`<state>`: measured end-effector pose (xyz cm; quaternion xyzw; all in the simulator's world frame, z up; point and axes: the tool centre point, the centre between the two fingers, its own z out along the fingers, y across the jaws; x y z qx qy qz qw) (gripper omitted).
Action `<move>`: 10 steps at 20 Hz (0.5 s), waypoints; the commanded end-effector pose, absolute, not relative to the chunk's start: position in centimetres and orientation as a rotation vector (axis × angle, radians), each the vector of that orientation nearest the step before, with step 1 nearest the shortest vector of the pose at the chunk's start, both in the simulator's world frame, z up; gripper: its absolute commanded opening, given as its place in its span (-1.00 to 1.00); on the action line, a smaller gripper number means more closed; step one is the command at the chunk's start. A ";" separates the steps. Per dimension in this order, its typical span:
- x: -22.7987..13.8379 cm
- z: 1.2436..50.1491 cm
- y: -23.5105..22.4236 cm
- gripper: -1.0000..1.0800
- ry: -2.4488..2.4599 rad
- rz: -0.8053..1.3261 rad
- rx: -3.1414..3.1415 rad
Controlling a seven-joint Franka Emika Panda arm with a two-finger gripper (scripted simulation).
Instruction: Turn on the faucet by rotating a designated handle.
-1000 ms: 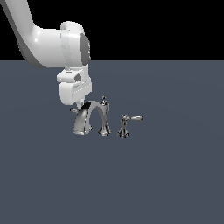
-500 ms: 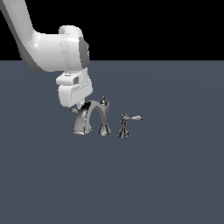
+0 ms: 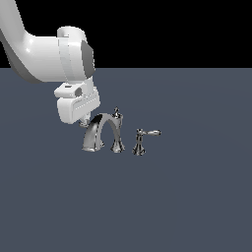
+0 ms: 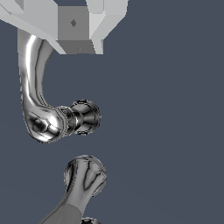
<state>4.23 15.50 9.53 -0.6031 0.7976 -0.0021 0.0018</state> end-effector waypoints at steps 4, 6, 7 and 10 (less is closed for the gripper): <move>2.5 9.5 16.9 -1.00 2.500 0.000 -1.902; 3.0 9.5 15.8 -1.00 2.510 -0.018 -1.885; 2.7 9.5 15.8 -1.00 2.509 -0.017 -1.886; 1.8 9.5 15.9 -1.00 2.508 -0.014 -1.889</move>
